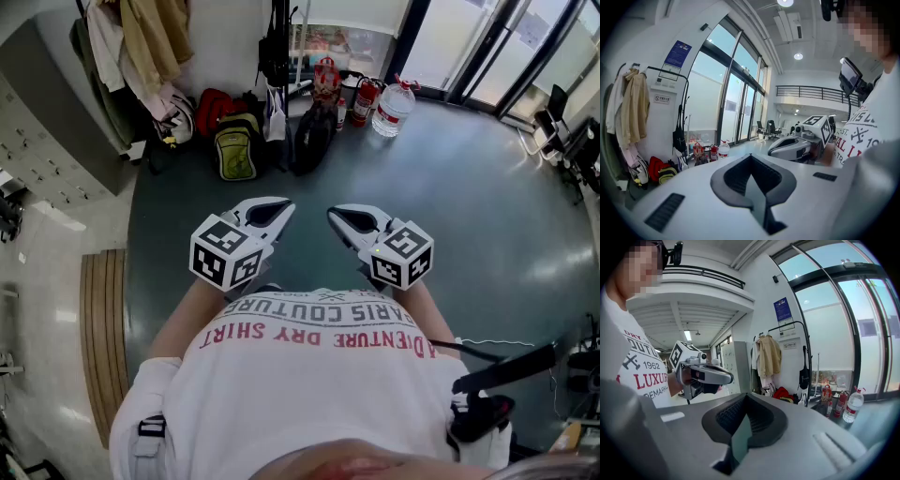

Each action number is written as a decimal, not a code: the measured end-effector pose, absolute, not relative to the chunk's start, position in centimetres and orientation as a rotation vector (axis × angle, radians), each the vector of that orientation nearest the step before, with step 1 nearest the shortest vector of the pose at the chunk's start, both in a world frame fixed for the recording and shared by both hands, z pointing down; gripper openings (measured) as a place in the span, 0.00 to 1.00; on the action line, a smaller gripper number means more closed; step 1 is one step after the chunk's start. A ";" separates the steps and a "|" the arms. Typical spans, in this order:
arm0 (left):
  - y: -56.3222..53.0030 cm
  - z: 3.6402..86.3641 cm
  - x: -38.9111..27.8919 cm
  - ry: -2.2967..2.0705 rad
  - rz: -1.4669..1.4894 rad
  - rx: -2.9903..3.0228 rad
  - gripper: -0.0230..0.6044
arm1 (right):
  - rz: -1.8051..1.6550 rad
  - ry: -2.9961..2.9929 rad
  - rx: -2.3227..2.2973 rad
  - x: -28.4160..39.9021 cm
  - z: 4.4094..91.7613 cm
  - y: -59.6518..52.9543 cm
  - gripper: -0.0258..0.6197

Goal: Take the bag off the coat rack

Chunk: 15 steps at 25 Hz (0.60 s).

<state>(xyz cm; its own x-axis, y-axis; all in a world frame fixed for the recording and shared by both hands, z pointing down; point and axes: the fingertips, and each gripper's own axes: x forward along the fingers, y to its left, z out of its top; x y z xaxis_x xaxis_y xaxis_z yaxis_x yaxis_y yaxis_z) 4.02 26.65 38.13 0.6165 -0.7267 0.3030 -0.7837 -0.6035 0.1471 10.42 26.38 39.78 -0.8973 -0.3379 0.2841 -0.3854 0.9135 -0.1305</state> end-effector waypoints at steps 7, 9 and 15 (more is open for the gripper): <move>27.7 38.0 3.9 -1.239 0.285 2.562 0.04 | 0.270 -2.831 0.541 10.6 39.8 27.2 0.04; 27.9 37.9 3.9 -1.237 0.286 2.559 0.04 | 0.276 -2.834 0.541 10.5 39.5 27.3 0.04; 28.4 37.5 5.0 -1.222 0.302 2.572 0.04 | 0.289 -2.842 0.539 11.1 39.4 27.9 0.04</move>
